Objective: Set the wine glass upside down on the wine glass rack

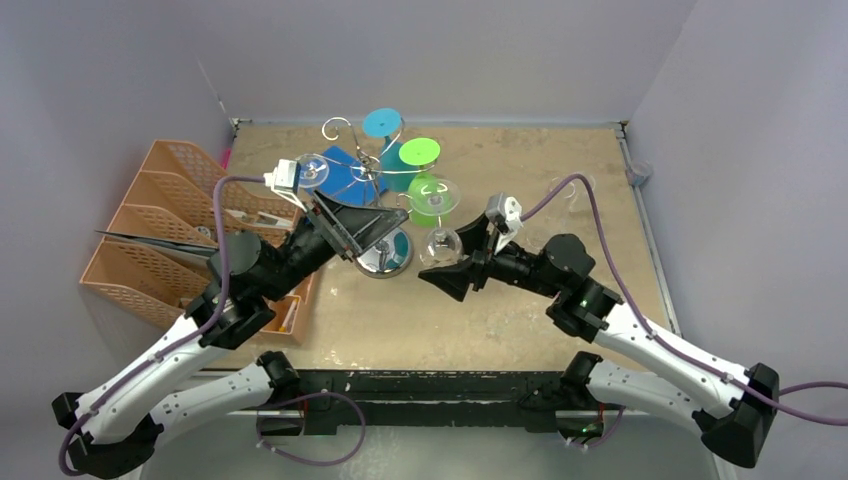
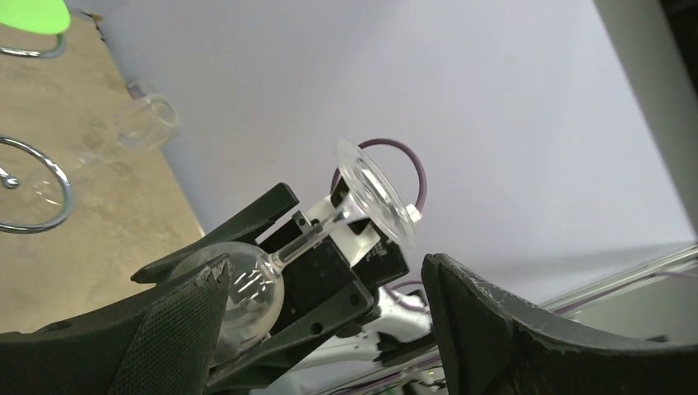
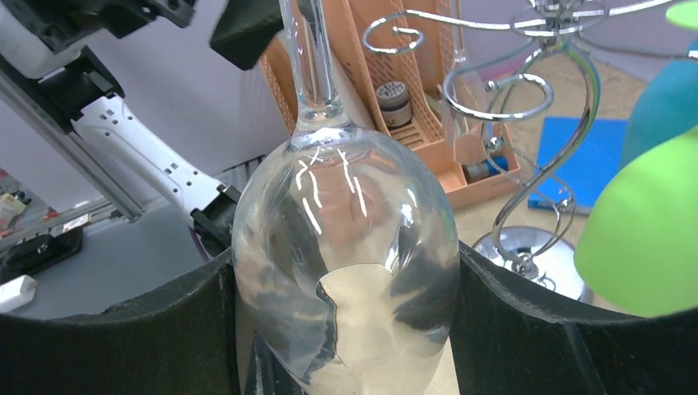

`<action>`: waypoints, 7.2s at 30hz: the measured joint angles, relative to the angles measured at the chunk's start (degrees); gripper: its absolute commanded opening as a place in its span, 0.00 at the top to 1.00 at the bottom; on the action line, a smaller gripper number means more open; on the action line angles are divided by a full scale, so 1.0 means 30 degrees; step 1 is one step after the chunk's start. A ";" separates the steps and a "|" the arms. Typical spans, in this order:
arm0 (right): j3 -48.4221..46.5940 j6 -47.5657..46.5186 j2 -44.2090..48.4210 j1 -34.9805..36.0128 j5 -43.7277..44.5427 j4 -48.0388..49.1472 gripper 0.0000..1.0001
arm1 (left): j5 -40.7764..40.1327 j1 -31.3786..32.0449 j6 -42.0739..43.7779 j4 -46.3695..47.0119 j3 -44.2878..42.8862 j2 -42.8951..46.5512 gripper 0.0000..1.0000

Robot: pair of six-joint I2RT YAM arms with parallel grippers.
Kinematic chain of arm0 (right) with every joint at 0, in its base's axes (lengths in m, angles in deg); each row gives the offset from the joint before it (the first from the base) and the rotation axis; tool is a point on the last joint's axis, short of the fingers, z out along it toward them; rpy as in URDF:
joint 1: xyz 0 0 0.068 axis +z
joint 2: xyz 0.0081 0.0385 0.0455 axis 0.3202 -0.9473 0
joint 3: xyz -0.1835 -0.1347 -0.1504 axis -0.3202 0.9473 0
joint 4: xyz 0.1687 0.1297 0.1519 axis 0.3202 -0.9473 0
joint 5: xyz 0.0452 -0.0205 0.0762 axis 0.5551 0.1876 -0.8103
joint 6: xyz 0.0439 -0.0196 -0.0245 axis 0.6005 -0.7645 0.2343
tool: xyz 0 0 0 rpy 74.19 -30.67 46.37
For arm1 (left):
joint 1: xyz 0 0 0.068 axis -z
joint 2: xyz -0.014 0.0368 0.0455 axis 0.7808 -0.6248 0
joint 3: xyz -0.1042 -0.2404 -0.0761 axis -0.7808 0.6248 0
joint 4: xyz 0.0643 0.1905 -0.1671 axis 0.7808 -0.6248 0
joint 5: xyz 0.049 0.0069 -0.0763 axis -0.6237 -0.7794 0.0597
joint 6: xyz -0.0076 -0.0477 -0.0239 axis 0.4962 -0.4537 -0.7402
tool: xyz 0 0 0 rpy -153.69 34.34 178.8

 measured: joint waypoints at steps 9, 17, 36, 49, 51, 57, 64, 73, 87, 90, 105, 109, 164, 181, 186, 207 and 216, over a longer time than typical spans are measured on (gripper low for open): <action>-0.0015 -0.1967 0.1333 0.0000 -0.0801 -0.1945 0.53 | -0.0517 0.0000 -0.4830 0.2499 0.0430 -0.1333 0.47; -0.0087 -0.3636 0.1719 0.0000 -0.0590 -0.4211 0.53 | 0.1406 -0.0007 -0.6251 0.4087 0.0452 -0.3067 0.75; -0.0889 -0.3942 0.1559 0.0036 0.0532 -0.4728 0.03 | 0.1851 0.0044 -0.5231 0.1814 -0.0510 -0.2856 1.00; -0.2098 -0.3519 0.0889 -0.0036 0.0080 -0.3942 0.59 | 0.2186 -0.0007 -0.4881 0.0794 -0.0692 -0.3738 1.00; -0.2193 -0.3519 0.0481 -0.0036 -0.0189 -0.3723 0.62 | 0.2317 -0.0007 -0.4896 0.0678 -0.0692 -0.3767 1.00; -0.2200 -0.3555 0.0175 -0.0029 -0.0648 -0.2965 1.00 | 0.2302 -0.0007 -0.5034 0.0539 -0.0692 -0.3767 1.00; -0.2353 -0.3949 -0.0102 -0.0015 -0.0976 -0.2914 1.00 | 0.1894 -0.0051 -0.5282 0.0393 -0.0692 -0.3759 0.52; -0.2390 -0.3045 -0.0583 0.0000 0.1180 -0.3315 1.00 | -0.0641 -0.0007 -0.2412 -0.1909 -0.1537 -0.2135 0.36; -0.3191 -0.1872 -0.4940 -0.0015 0.4881 -0.1960 1.00 | -0.2514 -0.0007 0.5865 -0.5508 -0.4379 -0.0423 0.36; -0.3519 -0.1603 -0.5515 -0.0015 0.5610 -0.1246 1.00 | -0.2681 -0.0015 0.7023 -0.5690 -0.4422 0.0066 0.36; -0.4313 -0.1632 -0.7468 -0.0168 0.5544 -0.0423 1.00 | -0.3738 -0.0007 0.9209 -0.6754 -0.4561 0.0532 0.35; -0.4736 -0.1625 -0.7912 -0.0204 0.4896 -0.0459 1.00 | -0.4189 -0.0007 0.9428 -0.7147 -0.4663 0.0656 0.35; -0.5472 -0.1698 -0.8969 -0.0852 -0.2244 -0.0372 1.00 | -1.4120 -0.0015 0.6608 -1.4251 -0.3708 -0.0860 0.51; -0.5472 -0.2703 -0.8969 -0.0940 -0.2856 -0.0270 1.00 | -1.5336 -0.0015 0.6025 -1.2087 -0.2280 -0.0758 0.40; -0.5391 -0.3395 -0.8969 -0.1005 -0.3228 0.0160 1.00 | -1.5358 -0.0007 0.5515 -1.1489 -0.1872 -0.0663 0.41; -0.2514 -0.3949 -0.9326 -0.1035 -0.3155 0.7613 1.00 | -1.5001 -0.0015 0.4721 -1.0877 -0.1756 -0.0488 0.40; -0.1654 -0.3577 -0.8896 -0.0976 -0.3104 0.8153 1.00 | -1.4994 -0.0015 0.4721 -1.0885 -0.1756 -0.0488 0.40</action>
